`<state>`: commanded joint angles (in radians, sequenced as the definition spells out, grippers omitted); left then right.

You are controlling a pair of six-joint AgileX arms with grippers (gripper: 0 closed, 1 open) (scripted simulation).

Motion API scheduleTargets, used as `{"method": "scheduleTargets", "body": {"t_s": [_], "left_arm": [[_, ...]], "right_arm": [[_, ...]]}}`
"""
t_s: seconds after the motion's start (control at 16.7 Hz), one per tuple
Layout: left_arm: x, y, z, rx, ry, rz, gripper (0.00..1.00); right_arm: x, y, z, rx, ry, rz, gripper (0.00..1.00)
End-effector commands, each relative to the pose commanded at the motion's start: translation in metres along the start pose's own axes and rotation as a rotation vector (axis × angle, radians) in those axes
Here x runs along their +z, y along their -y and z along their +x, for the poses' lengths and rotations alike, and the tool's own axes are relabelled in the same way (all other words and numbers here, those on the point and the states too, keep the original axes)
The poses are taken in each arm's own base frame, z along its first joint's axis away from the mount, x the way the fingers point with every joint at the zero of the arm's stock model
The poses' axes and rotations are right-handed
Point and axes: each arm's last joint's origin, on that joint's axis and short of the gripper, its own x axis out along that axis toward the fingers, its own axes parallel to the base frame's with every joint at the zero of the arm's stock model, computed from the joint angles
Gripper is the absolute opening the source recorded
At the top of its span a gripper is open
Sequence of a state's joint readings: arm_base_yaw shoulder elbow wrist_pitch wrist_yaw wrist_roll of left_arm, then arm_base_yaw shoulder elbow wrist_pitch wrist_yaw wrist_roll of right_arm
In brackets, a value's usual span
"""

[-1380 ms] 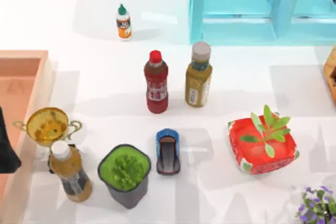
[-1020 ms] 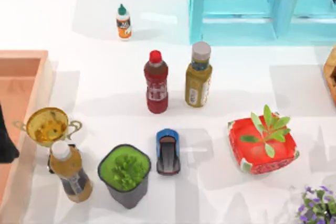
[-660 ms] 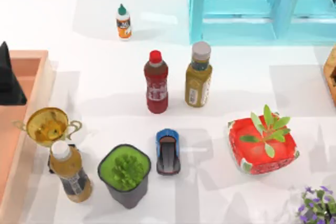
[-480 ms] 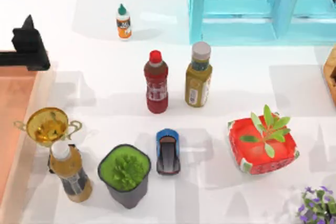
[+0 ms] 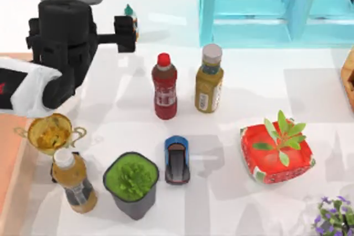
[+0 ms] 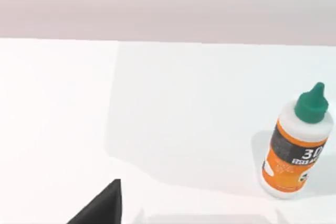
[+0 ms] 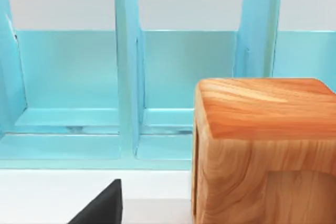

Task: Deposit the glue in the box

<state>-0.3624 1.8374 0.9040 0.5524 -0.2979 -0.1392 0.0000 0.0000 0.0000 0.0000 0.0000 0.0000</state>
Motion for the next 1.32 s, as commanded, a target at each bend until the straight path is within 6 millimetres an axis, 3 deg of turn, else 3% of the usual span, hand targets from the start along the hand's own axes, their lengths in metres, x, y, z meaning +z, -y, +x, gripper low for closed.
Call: {"method": "scheduleTargets", "body": {"t_s": [0.24,0.48,0.96,1.32], "left_arm": [[-0.036,0.034,0.049,-0.001,-0.018,0.005,1.0],[-0.059,0.046,0.063,0.0,-0.033,0.011,1.0],[-0.054,0.045,0.069,0.0,-0.032,0.01,1.0],[-0.05,0.045,0.12,0.0,-0.034,0.011,1.0]], "right_arm": [[0.0,0.0,0.0,0.0,0.0,0.0,1.0],[0.0,0.0,0.0,0.0,0.0,0.0,1.0],[0.0,0.0,0.0,0.0,0.0,0.0,1.0],[0.0,0.0,0.0,0.0,0.0,0.0,1.0]]}}
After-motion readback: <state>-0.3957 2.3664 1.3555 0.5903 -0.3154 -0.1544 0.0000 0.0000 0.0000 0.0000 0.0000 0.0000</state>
